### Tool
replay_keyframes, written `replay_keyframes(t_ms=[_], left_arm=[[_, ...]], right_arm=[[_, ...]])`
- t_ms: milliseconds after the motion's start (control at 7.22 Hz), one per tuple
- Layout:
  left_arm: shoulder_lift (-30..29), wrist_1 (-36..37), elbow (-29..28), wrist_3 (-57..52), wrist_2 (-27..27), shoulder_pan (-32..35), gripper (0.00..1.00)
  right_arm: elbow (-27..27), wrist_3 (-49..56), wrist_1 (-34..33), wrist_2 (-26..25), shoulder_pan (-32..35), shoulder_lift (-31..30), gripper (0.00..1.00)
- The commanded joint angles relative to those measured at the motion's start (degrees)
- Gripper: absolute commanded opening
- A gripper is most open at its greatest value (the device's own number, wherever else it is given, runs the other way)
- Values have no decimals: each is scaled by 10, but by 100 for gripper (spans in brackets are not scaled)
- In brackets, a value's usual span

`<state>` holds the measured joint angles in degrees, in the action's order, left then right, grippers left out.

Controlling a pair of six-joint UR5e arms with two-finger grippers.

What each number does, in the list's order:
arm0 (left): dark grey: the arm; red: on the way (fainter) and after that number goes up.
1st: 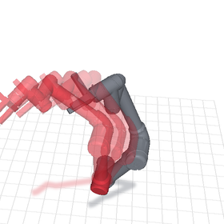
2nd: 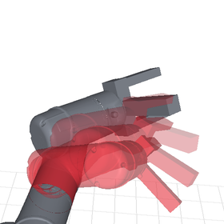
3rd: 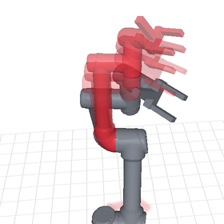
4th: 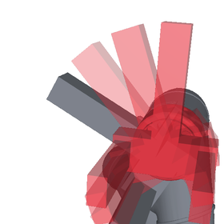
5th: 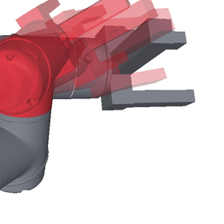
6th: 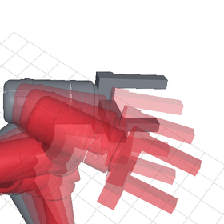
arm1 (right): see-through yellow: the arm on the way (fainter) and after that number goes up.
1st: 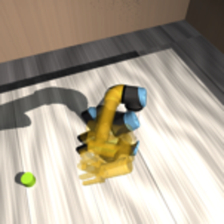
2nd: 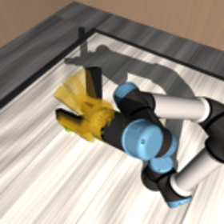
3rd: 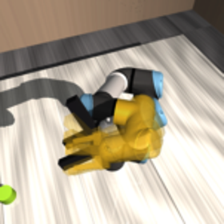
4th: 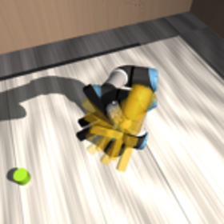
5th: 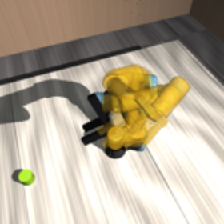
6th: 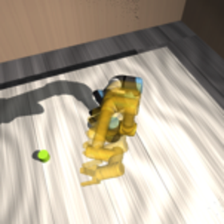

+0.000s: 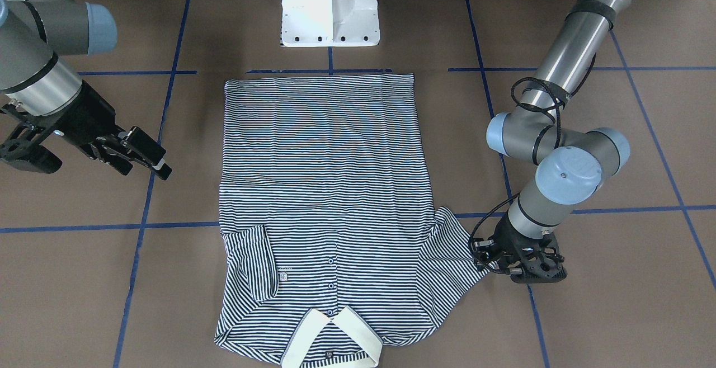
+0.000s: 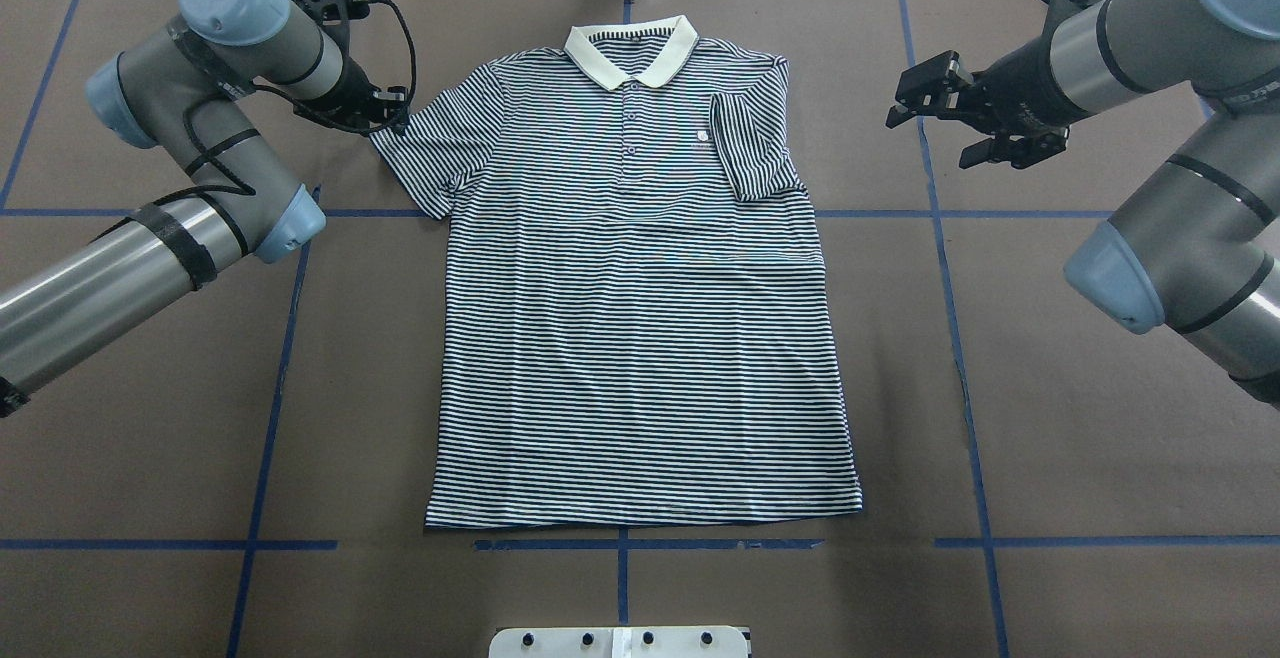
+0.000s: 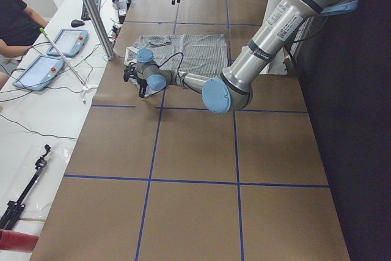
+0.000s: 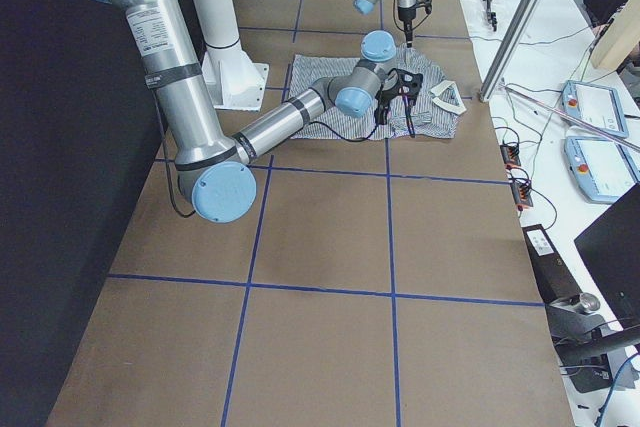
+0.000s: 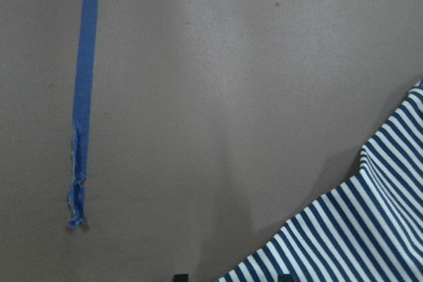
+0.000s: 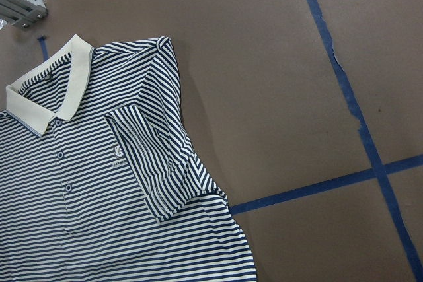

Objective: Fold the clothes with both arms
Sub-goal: 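Release the sleeve and lift the right gripper while the left arm reaches in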

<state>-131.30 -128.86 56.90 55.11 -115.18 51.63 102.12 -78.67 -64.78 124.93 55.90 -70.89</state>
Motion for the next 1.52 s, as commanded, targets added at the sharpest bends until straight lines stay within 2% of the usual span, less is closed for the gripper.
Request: replay_keyframes(t_ms=[0,139,416,554,693,1109,1247,1386], left_arm=[[3,-1,0,0,0,-1,53],[3,-1,0,0,0,-1,49],[4,-1,0,0,1,-1,31],[4,0,0,0,1,-1,9],[3,0,1,0,1,-1,0],[-5,28,49,5,-7,-1,0],[-12,58,79,28,-7,-1,0],[-34,60,86,76,-6,-10,0]], right_arm=[[1,0,0,0,0,0,100],[1,-1,0,0,0,0,100],[1,-1,0,0,0,3,100],[1,-1,0,-1,0,3,100],[1,-1,0,-1,0,4,100],[1,-1,0,-1,0,6,100],[-1,-1,0,-1,-1,6,100],[-1,-1,0,-1,-1,7,100]])
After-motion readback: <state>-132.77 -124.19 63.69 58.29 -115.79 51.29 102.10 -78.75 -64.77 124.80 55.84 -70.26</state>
